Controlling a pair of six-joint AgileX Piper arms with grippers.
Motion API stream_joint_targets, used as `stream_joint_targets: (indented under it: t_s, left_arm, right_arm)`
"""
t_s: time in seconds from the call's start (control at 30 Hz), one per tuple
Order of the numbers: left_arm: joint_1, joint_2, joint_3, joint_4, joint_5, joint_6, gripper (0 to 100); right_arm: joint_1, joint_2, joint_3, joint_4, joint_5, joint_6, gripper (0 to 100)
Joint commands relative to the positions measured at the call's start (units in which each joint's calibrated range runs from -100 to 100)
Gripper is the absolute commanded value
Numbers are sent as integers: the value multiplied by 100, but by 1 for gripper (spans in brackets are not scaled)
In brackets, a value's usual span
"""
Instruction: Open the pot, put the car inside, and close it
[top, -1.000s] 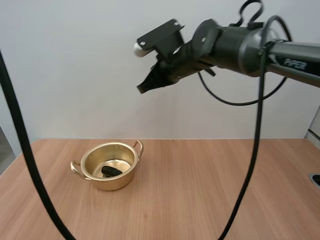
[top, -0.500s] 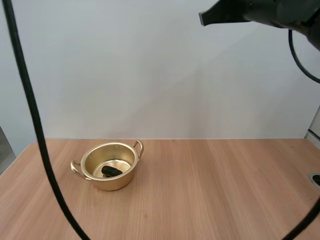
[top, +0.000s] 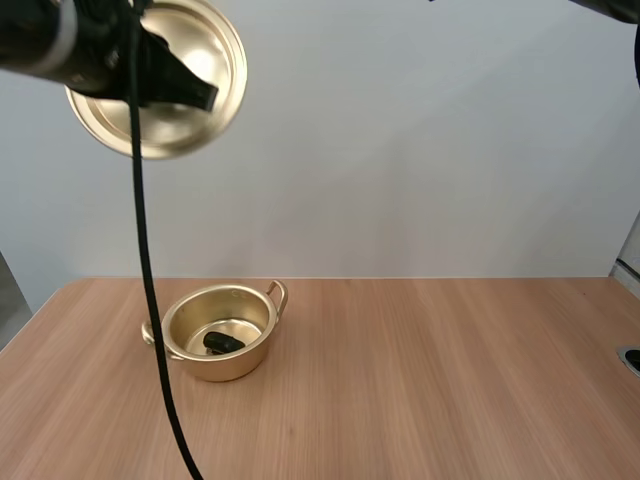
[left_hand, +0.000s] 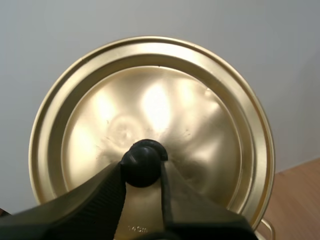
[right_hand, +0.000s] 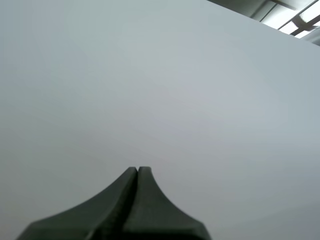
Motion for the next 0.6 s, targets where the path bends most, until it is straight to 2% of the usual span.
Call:
stream_joint_targets:
  t_s: [0.0, 0.13, 0.57]
  left_arm:
    - [4, 175, 805, 2, -239, 55, 0]
    - [4, 619, 1092, 2, -438, 55, 0]
    - [4, 2213, 1108, -65, 364, 127, 0]
  right_arm:
    - [-20, -30, -4, -1, 90, -5, 0]
    - [-55, -44, -4, -1, 208, -5, 0]
    - [-55, -44, -4, -1, 560, -5, 0]
